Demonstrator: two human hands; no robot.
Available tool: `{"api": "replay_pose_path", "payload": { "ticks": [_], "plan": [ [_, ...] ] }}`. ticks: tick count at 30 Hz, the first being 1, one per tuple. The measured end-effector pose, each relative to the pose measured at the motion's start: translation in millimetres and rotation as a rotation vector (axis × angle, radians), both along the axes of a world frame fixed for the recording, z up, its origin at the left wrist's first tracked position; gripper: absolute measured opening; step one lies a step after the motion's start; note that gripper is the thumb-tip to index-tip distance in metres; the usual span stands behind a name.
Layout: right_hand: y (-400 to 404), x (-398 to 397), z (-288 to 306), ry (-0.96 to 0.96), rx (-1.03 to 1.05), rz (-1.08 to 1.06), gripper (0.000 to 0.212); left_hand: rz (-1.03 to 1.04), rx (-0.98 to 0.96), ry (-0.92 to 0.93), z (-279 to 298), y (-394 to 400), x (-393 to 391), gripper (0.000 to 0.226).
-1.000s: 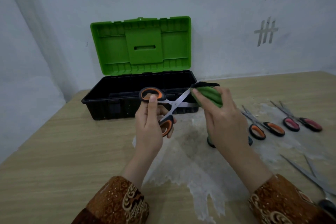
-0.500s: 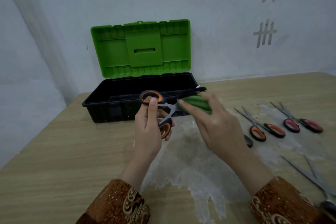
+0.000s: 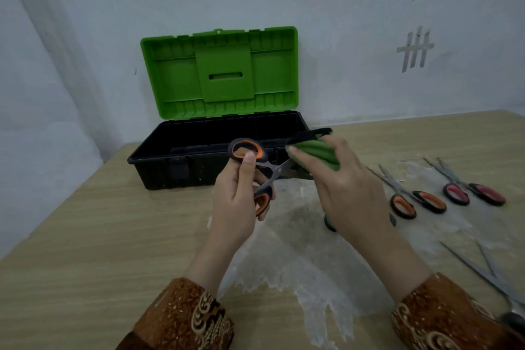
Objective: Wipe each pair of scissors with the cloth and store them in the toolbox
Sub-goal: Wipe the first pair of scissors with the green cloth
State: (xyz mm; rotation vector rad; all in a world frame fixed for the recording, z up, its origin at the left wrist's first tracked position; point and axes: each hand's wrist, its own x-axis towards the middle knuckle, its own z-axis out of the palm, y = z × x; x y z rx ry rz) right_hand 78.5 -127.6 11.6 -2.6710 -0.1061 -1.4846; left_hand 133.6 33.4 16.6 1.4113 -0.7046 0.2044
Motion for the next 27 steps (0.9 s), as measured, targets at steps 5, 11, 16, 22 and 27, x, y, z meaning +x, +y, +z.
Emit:
{"api": "replay_pose_path", "payload": {
  "ticks": [5, 11, 16, 22, 27],
  "plan": [
    [-12.6, 1.1, -1.4, 0.033, 0.181, -0.190, 0.058, 0.101, 0.128, -0.118, -5.3, -0.9, 3.5, 0.032],
    [11.1, -1.4, 0.5, 0.027, -0.036, 0.053, 0.048, 0.242, 0.209, -0.326, -4.9, -0.3, 1.8, 0.025],
    [2.8, 4.7, -1.6, 0.076, 0.044, -0.013, 0.055, 0.239, 0.213, -0.302, -4.1, 2.4, 5.0, 0.030],
    [-28.6, 0.1, -1.9, 0.035, 0.234, -0.204, 0.048, 0.124, 0.033, -0.101, 1.8, -1.8, -0.5, 0.033],
    [-6.4, -2.3, 5.2, -0.052, 0.137, -0.044, 0.045, 0.120, -0.145, 0.094, 4.7, -1.5, 1.8, 0.034]
  ]
}}
